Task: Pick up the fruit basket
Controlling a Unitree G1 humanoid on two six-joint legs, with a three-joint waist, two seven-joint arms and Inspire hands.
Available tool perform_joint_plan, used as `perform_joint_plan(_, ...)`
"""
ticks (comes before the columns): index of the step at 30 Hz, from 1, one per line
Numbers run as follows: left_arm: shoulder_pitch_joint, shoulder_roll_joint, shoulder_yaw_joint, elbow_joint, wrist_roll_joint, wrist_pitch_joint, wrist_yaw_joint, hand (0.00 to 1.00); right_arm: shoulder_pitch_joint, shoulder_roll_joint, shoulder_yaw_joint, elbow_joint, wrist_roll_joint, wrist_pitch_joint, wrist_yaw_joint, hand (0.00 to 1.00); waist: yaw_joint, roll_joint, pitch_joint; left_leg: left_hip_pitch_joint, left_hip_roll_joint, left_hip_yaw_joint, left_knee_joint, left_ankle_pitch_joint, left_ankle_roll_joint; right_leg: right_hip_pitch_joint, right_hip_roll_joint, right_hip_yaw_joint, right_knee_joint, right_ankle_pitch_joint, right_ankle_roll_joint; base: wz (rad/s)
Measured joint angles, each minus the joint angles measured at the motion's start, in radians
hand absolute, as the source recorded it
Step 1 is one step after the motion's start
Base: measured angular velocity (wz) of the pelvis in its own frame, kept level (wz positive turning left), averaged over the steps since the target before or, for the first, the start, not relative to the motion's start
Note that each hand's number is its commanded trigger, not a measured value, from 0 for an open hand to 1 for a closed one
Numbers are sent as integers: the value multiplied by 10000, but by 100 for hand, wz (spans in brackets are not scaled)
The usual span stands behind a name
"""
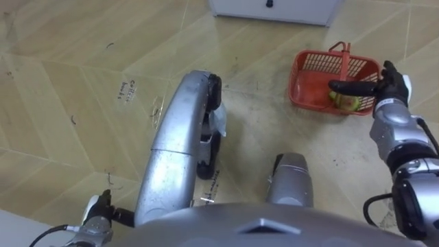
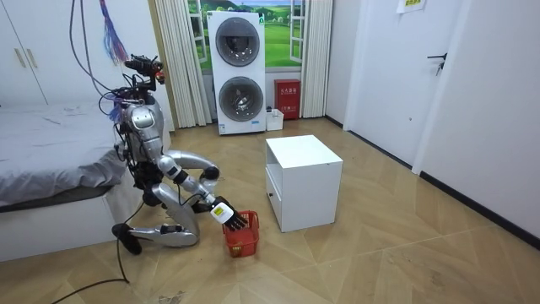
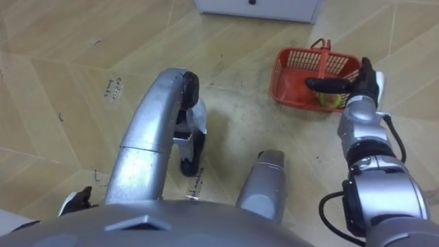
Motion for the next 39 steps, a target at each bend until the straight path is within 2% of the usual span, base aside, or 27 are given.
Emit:
perform_joint_plan(5,-1,24,4,-3,-11,90,-247,0,-132,-177,109,716,108,6,374,0,71,75,26,-12,2,6,-1,0,0,-27,2,-3,1,-1,0,0)
perform_joint_plan(10,-41,57,0,-5,-588,101,-452,0,-144,-577,669,1467,187,77,690,0,369,213,42,-13,42,32,-4,-1,0,-66,3,24,22,-2,2,0)
perform_joint_plan(12,-26,55,-1,-9,-761,153,-468,0,-151,-756,779,1528,458,103,771,0,523,174,68,-44,61,105,-23,9,-9,-170,-46,88,72,-5,0,-2)
perform_joint_plan(14,-33,55,-1,-9,-764,176,-477,0,-206,-838,776,1574,638,104,796,0,554,237,51,-130,24,106,-29,70,-1,-227,-68,72,96,-5,1,6)
perform_joint_plan(15,-20,55,-21,-2,-763,176,-479,0,-231,-852,778,1582,757,103,837,0,570,283,73,-147,19,110,-29,83,8,-234,-75,70,106,-5,1,5)
perform_joint_plan(19,125,54,-206,10,-767,270,-590,0,-255,-844,784,1585,963,119,1217,0,584,450,39,-193,12,135,-26,97,35,-264,-101,67,112,-5,1,0)
perform_joint_plan(28,164,55,-209,4,-774,336,-772,0,-286,-845,1162,1611,1298,137,1450,0,683,496,18,-311,35,176,-36,108,48,-400,-130,71,127,-5,2,0)
perform_joint_plan(33,149,56,-218,-41,-783,338,-938,0,-301,-835,1180,1723,1569,179,1455,0,1042,516,16,-323,25,194,-36,130,88,-383,-160,52,127,-5,3,0)
perform_joint_plan(39,153,46,-581,-361,-773,533,-945,0,-601,-819,1380,1841,1577,341,1427,0,1120,502,26,-343,35,318,-57,186,195,-383,-289,44,121,-5,3,3)
